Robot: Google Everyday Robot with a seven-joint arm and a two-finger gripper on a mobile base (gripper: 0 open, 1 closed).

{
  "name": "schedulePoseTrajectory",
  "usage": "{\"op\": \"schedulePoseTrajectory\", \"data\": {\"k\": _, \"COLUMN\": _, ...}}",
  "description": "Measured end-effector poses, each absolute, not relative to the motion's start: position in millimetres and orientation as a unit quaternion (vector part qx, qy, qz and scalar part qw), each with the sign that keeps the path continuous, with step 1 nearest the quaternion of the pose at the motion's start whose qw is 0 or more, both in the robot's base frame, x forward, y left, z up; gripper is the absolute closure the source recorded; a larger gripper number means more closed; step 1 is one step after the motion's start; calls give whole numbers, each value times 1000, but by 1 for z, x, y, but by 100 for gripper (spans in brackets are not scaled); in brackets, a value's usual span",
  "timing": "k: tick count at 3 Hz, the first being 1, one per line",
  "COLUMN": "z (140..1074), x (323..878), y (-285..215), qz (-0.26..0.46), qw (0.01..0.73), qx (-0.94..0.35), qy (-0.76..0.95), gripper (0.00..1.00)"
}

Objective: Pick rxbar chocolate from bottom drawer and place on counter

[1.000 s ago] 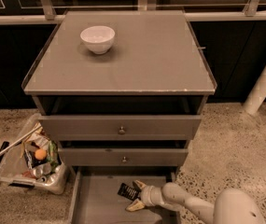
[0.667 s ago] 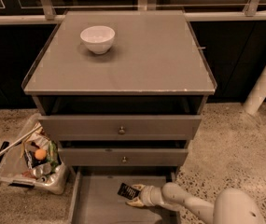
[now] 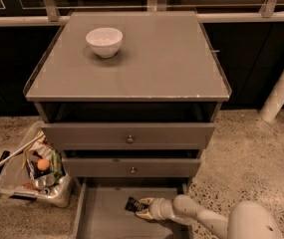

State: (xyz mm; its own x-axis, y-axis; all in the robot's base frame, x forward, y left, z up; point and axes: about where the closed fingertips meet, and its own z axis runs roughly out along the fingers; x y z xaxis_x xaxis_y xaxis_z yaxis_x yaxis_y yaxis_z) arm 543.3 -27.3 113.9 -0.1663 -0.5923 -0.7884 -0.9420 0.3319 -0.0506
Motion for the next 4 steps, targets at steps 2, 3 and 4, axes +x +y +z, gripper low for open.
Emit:
{"op": "schedulePoseTrajectory", "data": {"k": 2, "z": 117, "x": 542, "y": -24, "qz": 238, "qw": 370, "qx": -530, "qy": 725, "gripper": 100}}
{"op": "schedulePoseTrajectory", "data": {"k": 3, "z": 136, "x": 542, "y": -26, "qz": 240, "qw": 378, "qx": -531, "qy": 719, "gripper": 100}}
{"op": "schedulePoseTrajectory", "data": {"k": 4, "z": 163, "x": 543, "y": -32, "qz": 236, "qw": 393, "qx": -534, "qy": 711, "gripper": 100}}
